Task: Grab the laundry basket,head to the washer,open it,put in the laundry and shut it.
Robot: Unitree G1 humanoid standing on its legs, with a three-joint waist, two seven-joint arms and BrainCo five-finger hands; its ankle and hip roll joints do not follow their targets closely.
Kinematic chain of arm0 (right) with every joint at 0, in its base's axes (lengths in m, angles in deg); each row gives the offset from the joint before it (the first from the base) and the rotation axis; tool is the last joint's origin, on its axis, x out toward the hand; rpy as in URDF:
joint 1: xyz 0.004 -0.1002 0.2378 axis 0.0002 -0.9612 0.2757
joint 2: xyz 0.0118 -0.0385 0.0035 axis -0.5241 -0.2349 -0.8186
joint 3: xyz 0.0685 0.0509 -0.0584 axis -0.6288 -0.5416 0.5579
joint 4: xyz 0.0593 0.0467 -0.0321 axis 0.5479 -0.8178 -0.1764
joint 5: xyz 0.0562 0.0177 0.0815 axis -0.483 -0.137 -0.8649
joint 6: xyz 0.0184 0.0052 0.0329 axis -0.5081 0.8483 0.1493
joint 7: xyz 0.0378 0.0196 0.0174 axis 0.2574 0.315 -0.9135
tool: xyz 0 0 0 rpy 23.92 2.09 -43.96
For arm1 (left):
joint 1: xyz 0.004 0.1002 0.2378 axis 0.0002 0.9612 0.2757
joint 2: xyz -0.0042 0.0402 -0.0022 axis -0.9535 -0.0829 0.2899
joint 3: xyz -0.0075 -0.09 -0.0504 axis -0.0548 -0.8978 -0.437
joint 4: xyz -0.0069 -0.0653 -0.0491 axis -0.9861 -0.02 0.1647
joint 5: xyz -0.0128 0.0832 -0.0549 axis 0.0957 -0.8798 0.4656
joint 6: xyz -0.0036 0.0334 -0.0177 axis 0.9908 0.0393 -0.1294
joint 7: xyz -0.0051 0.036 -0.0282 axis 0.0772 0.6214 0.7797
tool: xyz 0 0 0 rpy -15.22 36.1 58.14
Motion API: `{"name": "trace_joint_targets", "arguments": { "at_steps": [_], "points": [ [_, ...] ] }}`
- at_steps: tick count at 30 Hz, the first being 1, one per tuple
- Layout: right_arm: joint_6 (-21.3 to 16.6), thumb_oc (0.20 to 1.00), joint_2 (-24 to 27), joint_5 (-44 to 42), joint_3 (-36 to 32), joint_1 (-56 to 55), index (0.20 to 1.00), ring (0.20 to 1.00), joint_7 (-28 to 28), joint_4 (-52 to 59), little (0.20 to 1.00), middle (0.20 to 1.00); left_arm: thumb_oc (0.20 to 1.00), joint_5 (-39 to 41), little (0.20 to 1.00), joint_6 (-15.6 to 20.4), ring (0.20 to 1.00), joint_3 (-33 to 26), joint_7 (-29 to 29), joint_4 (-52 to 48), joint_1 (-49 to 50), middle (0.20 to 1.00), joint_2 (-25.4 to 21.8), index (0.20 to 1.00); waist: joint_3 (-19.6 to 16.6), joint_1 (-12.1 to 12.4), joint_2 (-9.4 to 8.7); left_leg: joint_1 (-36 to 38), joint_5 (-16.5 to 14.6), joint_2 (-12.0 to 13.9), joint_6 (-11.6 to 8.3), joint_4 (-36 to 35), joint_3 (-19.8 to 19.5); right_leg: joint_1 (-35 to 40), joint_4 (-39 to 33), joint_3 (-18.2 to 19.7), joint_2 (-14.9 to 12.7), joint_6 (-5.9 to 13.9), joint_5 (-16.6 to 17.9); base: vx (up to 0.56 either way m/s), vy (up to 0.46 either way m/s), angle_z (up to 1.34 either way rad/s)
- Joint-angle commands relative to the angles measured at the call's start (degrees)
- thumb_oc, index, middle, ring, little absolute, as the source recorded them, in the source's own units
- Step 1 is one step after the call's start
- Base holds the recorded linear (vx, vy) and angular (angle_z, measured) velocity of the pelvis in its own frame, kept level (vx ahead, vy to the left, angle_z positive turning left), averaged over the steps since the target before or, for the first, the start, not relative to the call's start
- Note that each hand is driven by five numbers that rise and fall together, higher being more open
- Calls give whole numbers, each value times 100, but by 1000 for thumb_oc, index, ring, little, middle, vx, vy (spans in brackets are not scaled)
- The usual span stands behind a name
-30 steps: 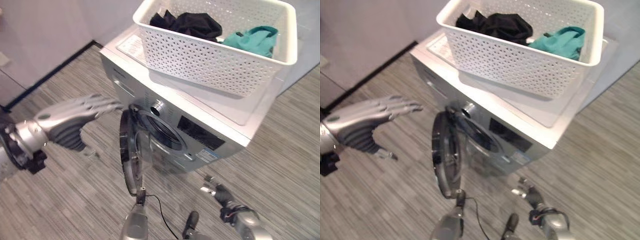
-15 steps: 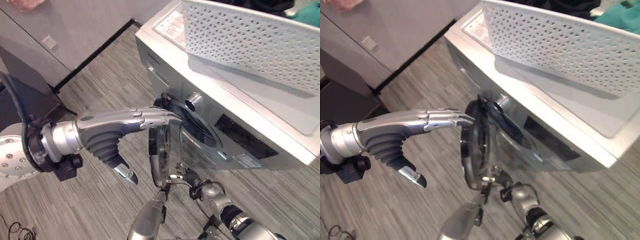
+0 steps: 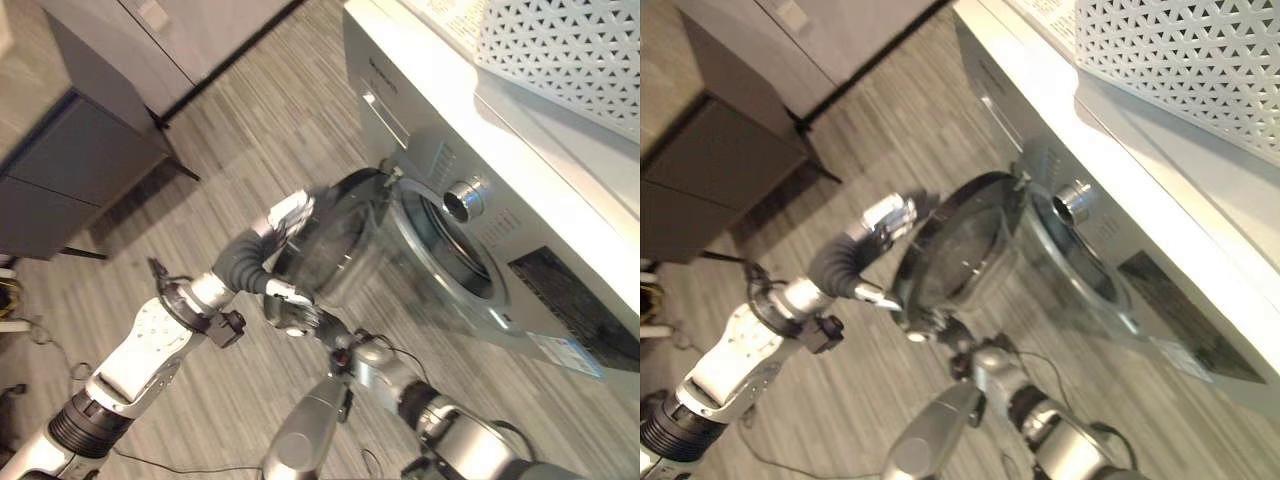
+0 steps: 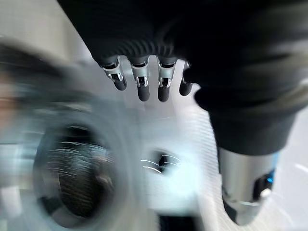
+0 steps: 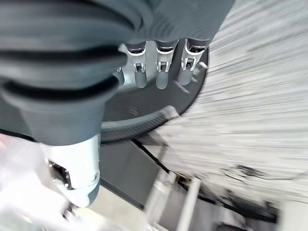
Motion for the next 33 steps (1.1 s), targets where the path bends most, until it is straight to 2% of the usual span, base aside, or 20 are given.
{"name": "trace_joint_targets", "arguments": {
  "at_steps": [1,5,7,12,13,14,15,16,17,18,20,21,23,24,28,30,31,32,33],
  "points": [
    [118,1000,85,485,37,-94,1000,1000,231,-535,1000,1000,1000,427,1000,76,1000,-43,29,-489,-76,1000,-417,1000,-25,40,-32,180,-660,22,-84,176,176,553,167,84,-628,366,742,32,51,11],
    [279,1000,388,817,-325,-440,1000,1000,263,-926,1000,1000,1000,840,1000,-154,1000,88,-127,-158,383,1000,4,1000,-4,-178,-128,415,-716,59,-7,114,242,500,406,199,-653,357,754,29,48,-1],
    [324,1000,645,895,-529,-661,1000,1000,264,-1005,1000,1000,1000,1015,1000,-279,1000,356,-276,245,486,1000,192,1000,-7,-304,-183,533,-719,76,9,52,274,517,433,237,-643,368,801,33,16,-18],
    [353,1000,1170,1071,-868,-1207,1000,1000,269,-934,1000,1000,1000,1384,1000,-811,1000,1258,-924,873,615,1000,121,1000,-83,-660,-348,729,-728,65,47,-87,318,587,423,291,-624,416,923,36,25,-22],
    [350,1000,1264,1053,-921,-1325,1000,1000,253,-867,1000,1000,1000,1328,1000,-937,1000,1478,-1040,1188,619,1000,129,1000,-96,-791,-391,756,-732,75,54,-111,351,576,433,316,-622,431,977,21,31,-14],
    [352,1000,1276,1053,-926,-1342,1000,1000,254,-856,1000,1000,1000,1322,1000,-918,1000,1505,-1053,1228,598,1000,151,1000,-102,-779,-384,760,-730,73,55,-118,354,576,431,318,-624,432,979,17,25,-13],
    [342,1000,1418,965,-1018,-1526,1000,1000,255,-720,1000,1000,1000,991,1000,-944,1000,1681,-1044,1707,547,1000,144,1000,-124,-925,-439,801,-736,95,58,-162,388,564,410,352,-609,448,1028,10,9,-16],
    [345,1000,1427,964,-1022,-1537,1000,1000,257,-711,1000,1000,1000,978,1000,-924,1000,1702,-1049,1742,532,1000,166,1000,-128,-917,-433,804,-734,95,58,-167,389,565,407,352,-609,449,1030,2,7,-19],
    [299,1000,1539,781,-1191,-1723,1000,1000,315,-506,1000,1000,1000,143,1000,-866,1000,1744,-714,2619,376,1000,375,1000,-140,-1071,-514,794,-733,106,55,-171,419,547,384,362,-589,448,1061,-14,-5,-19],
    [263,1000,1588,670,-1262,-1816,1000,1000,337,-331,1000,1000,1000,-330,1000,-856,1000,1680,-542,3173,211,1000,602,1000,-141,-1143,-559,776,-730,111,51,-161,435,528,377,365,-580,445,1061,-32,-6,-10],
    [239,1000,1650,642,-1289,-1988,1000,1000,408,83,1000,1000,1000,-1731,1000,-854,1000,1301,94,4906,-352,1000,1339,1000,-105,-1293,-677,685,-720,139,42,-93,476,451,369,389,-556,425,1054,-50,-12,-6],
    [249,1000,1670,643,-1286,-1988,1000,1000,417,101,1000,1000,1000,-1760,1000,-815,1000,1305,111,4978,-386,1000,1395,1000,-98,-1298,-661,677,-723,139,42,-85,476,446,372,389,-557,425,1052,-61,-25,-3],
    [226,1000,1742,755,-1200,-2012,1000,1000,512,410,1000,1000,1000,-2652,1000,-790,1000,910,836,6524,-1176,1000,1879,1000,-24,-1424,-785,572,-705,171,32,-27,505,354,351,414,-514,403,1047,-139,-53,-3],
    [137,1000,2004,927,-829,-2042,1000,1000,602,1250,1000,1000,1000,-3426,1000,-997,1000,546,1794,8290,-2816,1000,1405,1000,189,-1672,-1064,458,-636,318,-26,-51,620,114,303,566,-413,394,1130,-199,-69,-2],
    [20,1000,2274,714,-918,-2321,1000,1000,597,1648,1000,1000,1000,-3597,1000,-1044,1000,406,1956,8656,-3754,1000,520,1000,325,-1828,-1197,430,-587,481,-89,-86,679,26,227,652,-352,422,1202,-67,-12,-57],
    [3,1000,2285,639,-1081,-2530,1000,1000,595,1630,1000,1000,1000,-3550,1000,-1055,1000,286,2016,8686,-3834,1000,264,1000,301,-1870,-1230,468,-613,493,-92,-89,701,29,205,700,-354,443,1263,14,47,-8],
    [31,1000,2315,673,-1418,-2842,1000,1000,604,1376,1000,1000,1000,-3677,1000,-1039,1000,158,2103,8535,-3746,1000,-94,1000,238,-1949,-1273,562,-697,505,-71,-66,779,19,229,797,-376,463,1400,20,66,-18],
    [30,1000,2314,673,-1417,-2844,1000,1000,604,1375,1000,1000,1000,-3679,1000,-1041,1000,155,2103,8530,-3740,1000,-96,1000,237,-1945,-1276,565,-699,505,-70,-66,784,18,228,803,-377,463,1401,35,110,-29],
    [67,1000,2368,812,-1669,-3066,1000,1000,619,1115,1000,1000,1000,-3819,1000,-1034,1000,44,2192,8354,-3577,1000,-318,1000,181,-1997,-1299,665,-771,506,-36,-61,857,11,259,881,-403,463,1542,27,82,-26]
  ]
}}
